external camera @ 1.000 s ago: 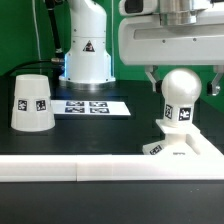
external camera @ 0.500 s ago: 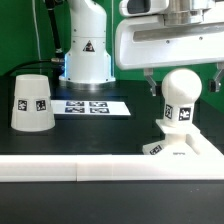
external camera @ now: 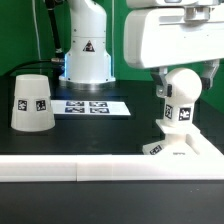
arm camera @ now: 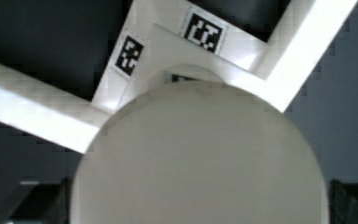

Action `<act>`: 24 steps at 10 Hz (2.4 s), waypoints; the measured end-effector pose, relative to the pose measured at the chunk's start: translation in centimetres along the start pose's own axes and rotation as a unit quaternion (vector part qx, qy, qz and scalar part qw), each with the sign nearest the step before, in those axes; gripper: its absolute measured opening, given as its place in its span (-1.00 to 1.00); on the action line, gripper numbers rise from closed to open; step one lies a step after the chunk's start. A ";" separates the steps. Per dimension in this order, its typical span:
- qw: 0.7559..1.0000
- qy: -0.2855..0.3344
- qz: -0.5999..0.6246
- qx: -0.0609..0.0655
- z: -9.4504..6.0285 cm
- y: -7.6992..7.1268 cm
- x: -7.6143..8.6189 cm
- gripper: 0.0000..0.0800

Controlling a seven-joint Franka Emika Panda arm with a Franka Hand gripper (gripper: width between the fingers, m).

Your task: Assemble lamp

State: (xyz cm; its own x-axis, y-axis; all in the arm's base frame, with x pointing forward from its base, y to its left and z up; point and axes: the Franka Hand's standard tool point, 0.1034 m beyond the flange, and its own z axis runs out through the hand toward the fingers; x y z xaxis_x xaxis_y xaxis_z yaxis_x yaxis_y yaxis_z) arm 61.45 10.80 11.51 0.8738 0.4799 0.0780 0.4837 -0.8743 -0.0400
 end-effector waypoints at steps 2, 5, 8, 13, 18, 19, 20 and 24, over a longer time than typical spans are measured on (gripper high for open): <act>0.997 0.001 -0.076 0.001 0.0 -0.4 0.1 0.75; 0.979 0.000 -0.202 0.001 0.0 -0.2 0.1 0.75; 0.960 -0.003 -0.281 -0.002 0.1 -0.1 -0.1 0.75; 0.951 -0.005 -0.308 -0.003 0.1 0.0 -0.1 0.44; 0.971 -0.003 -0.238 -0.002 0.1 0.2 -0.2 0.44; 0.983 -0.002 -0.181 -0.002 0.0 0.2 -0.1 0.44; 0.992 -0.001 -0.128 -0.003 -0.1 0.3 0.0 0.44; 1.000 0.001 0.018 -0.007 -0.3 1.0 -0.2 0.44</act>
Offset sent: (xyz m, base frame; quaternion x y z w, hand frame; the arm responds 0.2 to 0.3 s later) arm -0.0017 0.0091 0.0039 0.0223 0.0111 -0.2266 0.9737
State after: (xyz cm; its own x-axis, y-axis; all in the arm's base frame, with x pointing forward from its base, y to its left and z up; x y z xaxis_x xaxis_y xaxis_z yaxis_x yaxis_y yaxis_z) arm 61.79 9.79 11.78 0.8910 0.4473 0.0782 0.4504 -0.8924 -0.0279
